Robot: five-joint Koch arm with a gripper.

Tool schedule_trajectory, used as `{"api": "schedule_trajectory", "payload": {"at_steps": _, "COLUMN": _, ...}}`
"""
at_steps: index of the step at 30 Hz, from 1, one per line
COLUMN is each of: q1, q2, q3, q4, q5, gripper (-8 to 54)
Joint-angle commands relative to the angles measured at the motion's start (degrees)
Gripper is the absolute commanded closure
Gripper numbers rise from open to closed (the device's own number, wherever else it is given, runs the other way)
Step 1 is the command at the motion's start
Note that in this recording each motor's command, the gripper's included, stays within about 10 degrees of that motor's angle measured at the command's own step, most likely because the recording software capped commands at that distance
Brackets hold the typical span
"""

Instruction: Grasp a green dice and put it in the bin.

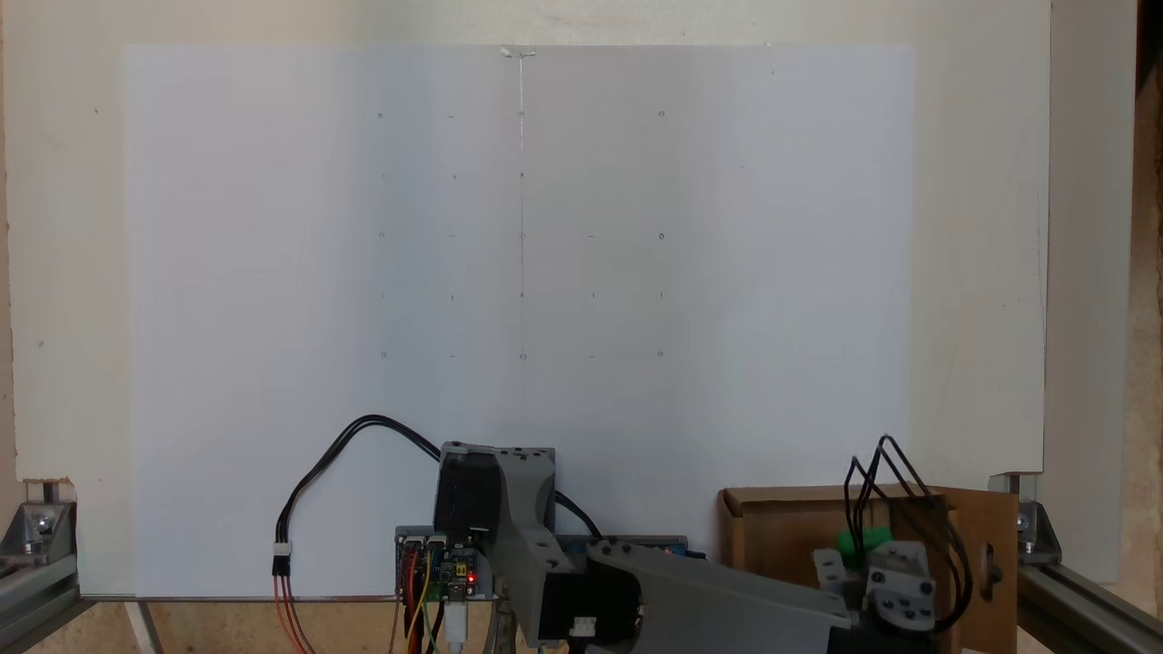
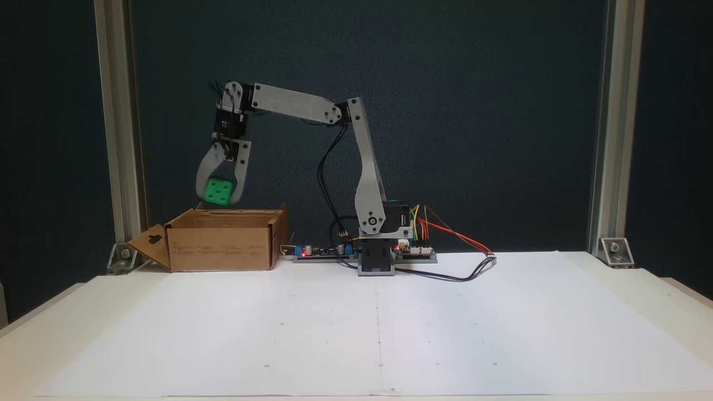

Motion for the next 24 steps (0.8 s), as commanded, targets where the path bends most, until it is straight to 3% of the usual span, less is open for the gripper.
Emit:
{"api": "schedule_trajectory", "payload": {"at_steps": 1, "q1": 2.5, "q2": 0.3, "q3": -3.4, "q4": -0.4, "q5": -5.7, "gripper": 33.7}}
{"api": "schedule_trajectory", "payload": {"at_steps": 12, "q1": 6.2, "q2": -5.6, "q3": -3.0, "q4": -0.5, "q5": -9.9, "gripper": 33.7}}
{"api": "schedule_trajectory", "payload": {"at_steps": 13, "q1": 6.4, "q2": -5.6, "q3": -2.5, "q4": -0.5, "q5": -9.9, "gripper": 27.6}}
{"api": "schedule_trajectory", "payload": {"at_steps": 14, "q1": 6.6, "q2": -5.6, "q3": -1.4, "q4": -0.4, "q5": -9.8, "gripper": 13.7}}
{"api": "schedule_trajectory", "payload": {"at_steps": 15, "q1": 7.5, "q2": -5.6, "q3": -1.1, "q4": -0.5, "q5": -9.6, "gripper": 12.9}}
{"api": "schedule_trajectory", "payload": {"at_steps": 17, "q1": 7.9, "q2": -5.6, "q3": -0.5, "q4": -0.4, "q5": -9.5, "gripper": 5.4}}
{"api": "schedule_trajectory", "payload": {"at_steps": 24, "q1": 2.9, "q2": 6.4, "q3": -0.5, "q4": -0.4, "q5": 3.8, "gripper": 1.7}}
